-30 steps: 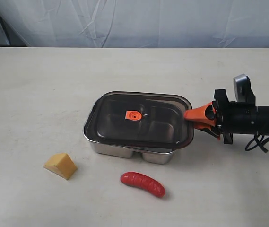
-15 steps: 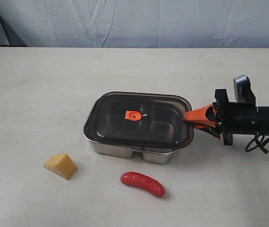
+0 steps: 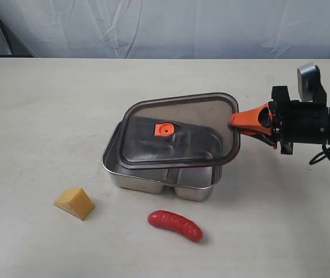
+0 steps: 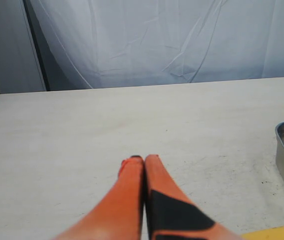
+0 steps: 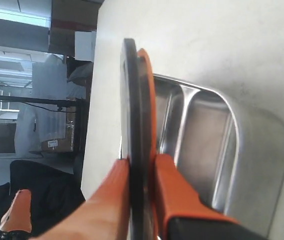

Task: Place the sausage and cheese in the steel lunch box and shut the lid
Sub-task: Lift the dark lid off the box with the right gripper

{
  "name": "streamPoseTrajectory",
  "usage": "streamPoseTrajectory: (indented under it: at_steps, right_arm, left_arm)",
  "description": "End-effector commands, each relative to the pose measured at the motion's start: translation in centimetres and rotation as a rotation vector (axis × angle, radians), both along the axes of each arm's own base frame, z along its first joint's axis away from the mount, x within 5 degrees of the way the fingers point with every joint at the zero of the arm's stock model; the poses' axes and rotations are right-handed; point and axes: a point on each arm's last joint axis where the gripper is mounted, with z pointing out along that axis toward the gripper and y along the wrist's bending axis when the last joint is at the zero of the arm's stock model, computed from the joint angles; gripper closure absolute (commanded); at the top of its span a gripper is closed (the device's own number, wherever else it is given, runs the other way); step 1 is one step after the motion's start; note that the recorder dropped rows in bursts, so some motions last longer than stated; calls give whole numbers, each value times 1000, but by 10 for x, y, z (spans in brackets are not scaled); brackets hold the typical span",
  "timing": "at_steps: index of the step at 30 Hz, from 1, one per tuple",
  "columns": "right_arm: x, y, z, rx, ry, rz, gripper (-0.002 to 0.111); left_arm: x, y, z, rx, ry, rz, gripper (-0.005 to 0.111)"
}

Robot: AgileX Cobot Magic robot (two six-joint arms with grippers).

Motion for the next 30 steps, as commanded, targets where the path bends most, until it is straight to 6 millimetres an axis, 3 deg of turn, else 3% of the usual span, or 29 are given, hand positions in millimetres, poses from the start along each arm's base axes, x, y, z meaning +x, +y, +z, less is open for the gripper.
streamPoseTrajectory:
  at_steps: [1,6,11,13,20,23,24,26,30]
  right_arm:
    - [0,-1,27,31,-86,-31,109]
    - [-2,-2,57,62,-187,-74,109]
    - [-4,-2,102,54,-380,-68,109]
    - [2,-7,116,-57,-447,-157,109]
    - [-6,-44,159,-811,-816,-260,109]
    - [-17,-52,157,-1149,-997,1,109]
    - [-18,-50,155,-1178,-1016,49,109]
    - [-28,-28,146,-1256,-1119,336,109]
    - [-47,-1,128,-1380,-1091,602,109]
  left_arm:
    - [0,0,-1,4,-6,1,106]
    - [0,0,-1,4,-6,1,106]
    - [0,0,-1,4,-6,1,106]
    - [0,0,-1,4,-6,1,106]
    - [0,0,-1,4,-6,1,106]
    - [0,0,-1,4,-6,1,106]
    - [0,0,-1,4,-6,1,106]
    - [0,0,0,4,-8,1,106]
    - [0,0,0,4,-6,1,106]
